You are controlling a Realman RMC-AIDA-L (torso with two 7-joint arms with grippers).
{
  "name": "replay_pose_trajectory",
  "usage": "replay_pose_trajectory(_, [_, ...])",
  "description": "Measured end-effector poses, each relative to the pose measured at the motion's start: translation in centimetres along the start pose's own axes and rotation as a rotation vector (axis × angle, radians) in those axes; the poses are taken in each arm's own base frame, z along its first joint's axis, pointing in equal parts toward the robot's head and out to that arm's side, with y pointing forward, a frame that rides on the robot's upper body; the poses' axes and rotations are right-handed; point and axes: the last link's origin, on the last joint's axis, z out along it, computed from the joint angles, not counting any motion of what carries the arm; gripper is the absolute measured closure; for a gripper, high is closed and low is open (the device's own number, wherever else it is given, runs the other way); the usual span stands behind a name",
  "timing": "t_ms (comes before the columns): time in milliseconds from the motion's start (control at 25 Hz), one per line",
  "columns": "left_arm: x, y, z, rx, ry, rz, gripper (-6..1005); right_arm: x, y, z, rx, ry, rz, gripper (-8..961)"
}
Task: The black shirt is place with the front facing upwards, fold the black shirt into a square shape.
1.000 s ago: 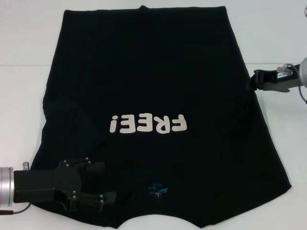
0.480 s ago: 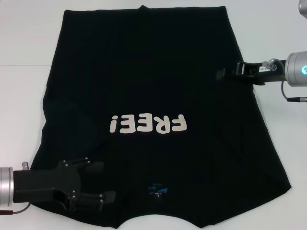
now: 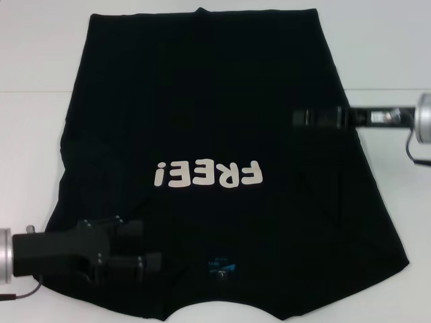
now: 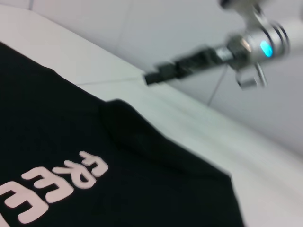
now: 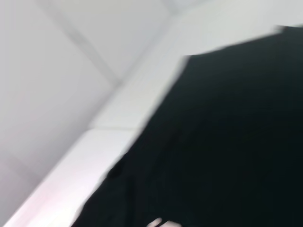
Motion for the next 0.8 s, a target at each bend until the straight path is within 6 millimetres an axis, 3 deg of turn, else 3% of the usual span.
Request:
replay_pose_trajectory(120, [0.7,0.1,-1.2,-0.018,0.065,-0.112,79,2.2,0.7,-1.4,-0.109,-0.008,-0.129,256])
replay_pose_trajectory(360, [1.8,-0.5,-5.1,-0.027,0.149,-0.406,79,7.5,2.1,-3.4,-0.232,-0.093,-0.455,116])
replay_pose_trajectory(600, [0.9,-0.9,-7.8,0.036,0.062,-0.709,79,11.2,3.0,-2.9,-0.234,-0.132,-0.649,118])
replay_pose_trajectory(800, [0.7,-1.7,-10.3,0.221,-0.062,-0.842,79,12.5,3.0,-2.2,-0.238,-0.114,-0.677,119])
